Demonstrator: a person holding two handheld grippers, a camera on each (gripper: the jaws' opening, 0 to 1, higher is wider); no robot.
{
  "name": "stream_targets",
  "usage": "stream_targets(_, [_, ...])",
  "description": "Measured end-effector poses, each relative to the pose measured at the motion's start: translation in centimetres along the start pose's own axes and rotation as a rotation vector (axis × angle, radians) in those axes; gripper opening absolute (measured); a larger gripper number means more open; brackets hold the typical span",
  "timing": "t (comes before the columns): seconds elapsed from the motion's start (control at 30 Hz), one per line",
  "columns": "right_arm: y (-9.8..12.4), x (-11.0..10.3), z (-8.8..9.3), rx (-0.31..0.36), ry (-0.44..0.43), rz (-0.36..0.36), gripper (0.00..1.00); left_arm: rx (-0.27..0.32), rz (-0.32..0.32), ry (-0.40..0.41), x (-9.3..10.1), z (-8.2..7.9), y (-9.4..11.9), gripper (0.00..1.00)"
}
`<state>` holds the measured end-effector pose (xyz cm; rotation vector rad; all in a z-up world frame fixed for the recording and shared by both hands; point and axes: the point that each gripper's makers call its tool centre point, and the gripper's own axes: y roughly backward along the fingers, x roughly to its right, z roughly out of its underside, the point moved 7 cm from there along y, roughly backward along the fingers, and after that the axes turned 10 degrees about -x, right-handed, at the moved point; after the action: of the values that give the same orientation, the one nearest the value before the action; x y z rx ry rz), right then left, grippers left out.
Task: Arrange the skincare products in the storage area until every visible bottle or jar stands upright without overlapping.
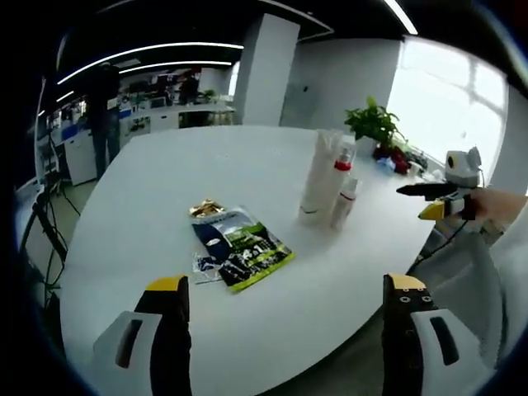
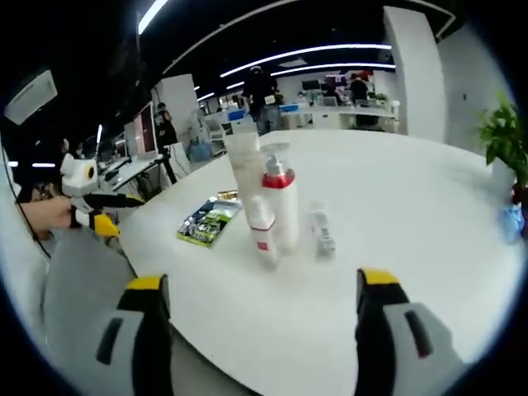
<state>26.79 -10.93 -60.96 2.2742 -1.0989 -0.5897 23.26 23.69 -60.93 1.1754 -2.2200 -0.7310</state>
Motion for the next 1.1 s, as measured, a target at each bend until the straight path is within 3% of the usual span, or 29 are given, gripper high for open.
stream_targets(0.1, [-0.7,0.9,-0.1,-0.023,0.013,0.011,0.90,-0.014,-0.004,-0.021,-0.1,0.0,-0.3,0.95])
stream_targets(0.37, [-2.6,3.3,-1.3,-0.060,0.030,0.031,0.83,-0.021,0.005,0.006,-0.4,0.3,-0.8,0.94])
stream_targets(0.63, [-5.4,5.8,-2.6,-0.137,0.060,0.055,0.72,-0.010,0.006,0.026,-0.7,-0.1,-0.8,0.94])
stream_targets(1.1, [-10.5,7.7,-4.4,-0.235,0.124,0.037,0.55,-0.025,-0.007,0.048,-1.1,0.7,-1.0,0.94])
